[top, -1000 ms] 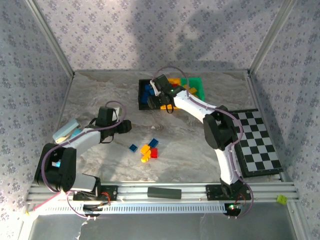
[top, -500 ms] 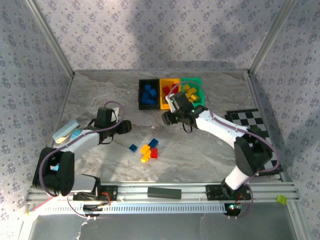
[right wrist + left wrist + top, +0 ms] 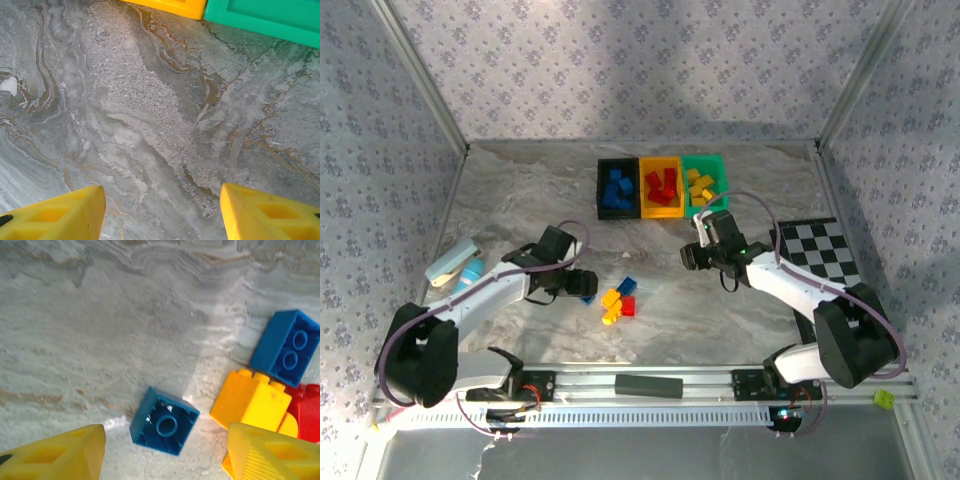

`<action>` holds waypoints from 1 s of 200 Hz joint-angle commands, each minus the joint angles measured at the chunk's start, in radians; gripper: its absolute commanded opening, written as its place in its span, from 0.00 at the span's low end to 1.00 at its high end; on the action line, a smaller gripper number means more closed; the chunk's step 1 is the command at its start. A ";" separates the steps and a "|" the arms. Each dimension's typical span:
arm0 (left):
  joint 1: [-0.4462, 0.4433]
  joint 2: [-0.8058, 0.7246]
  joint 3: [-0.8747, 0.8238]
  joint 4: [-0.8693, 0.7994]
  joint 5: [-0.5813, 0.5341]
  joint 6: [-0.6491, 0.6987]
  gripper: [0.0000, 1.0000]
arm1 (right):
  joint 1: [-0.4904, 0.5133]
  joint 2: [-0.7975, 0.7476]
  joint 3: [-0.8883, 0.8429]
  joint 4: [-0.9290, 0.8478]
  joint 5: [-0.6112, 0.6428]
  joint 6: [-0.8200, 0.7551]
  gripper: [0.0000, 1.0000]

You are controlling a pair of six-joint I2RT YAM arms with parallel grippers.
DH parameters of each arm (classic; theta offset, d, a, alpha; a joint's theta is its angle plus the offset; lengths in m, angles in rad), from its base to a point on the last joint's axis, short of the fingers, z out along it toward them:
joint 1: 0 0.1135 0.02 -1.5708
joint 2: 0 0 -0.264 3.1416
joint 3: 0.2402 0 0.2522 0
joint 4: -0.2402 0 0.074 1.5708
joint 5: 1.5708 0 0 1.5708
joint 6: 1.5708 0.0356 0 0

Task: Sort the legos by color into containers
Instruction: Place the lego in the container, then pick up the lego from the middle-left of the table.

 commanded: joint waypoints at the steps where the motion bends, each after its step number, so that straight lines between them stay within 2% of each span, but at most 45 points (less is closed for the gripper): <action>1: -0.048 0.022 0.053 -0.146 -0.083 -0.034 0.66 | -0.012 -0.013 -0.031 0.076 -0.036 0.025 0.64; 73: -0.126 0.225 0.155 -0.176 -0.167 -0.031 0.66 | -0.019 -0.019 -0.048 0.084 -0.073 0.037 0.64; 98: -0.146 0.285 0.186 -0.187 -0.216 -0.015 0.63 | -0.019 -0.024 -0.051 0.085 -0.068 0.037 0.64; 107: -0.147 0.299 0.189 -0.179 -0.218 -0.011 0.59 | -0.019 -0.027 -0.052 0.083 -0.065 0.036 0.64; 123: -0.149 0.318 0.195 -0.172 -0.210 -0.007 0.40 | -0.019 -0.032 -0.053 0.084 -0.065 0.035 0.64; 142: -0.152 0.322 0.203 -0.175 -0.213 -0.007 0.34 | -0.020 -0.035 -0.056 0.084 -0.059 0.036 0.64; 200: -0.151 0.314 0.340 -0.210 -0.292 0.047 0.33 | -0.019 -0.032 -0.057 0.094 -0.076 0.043 0.64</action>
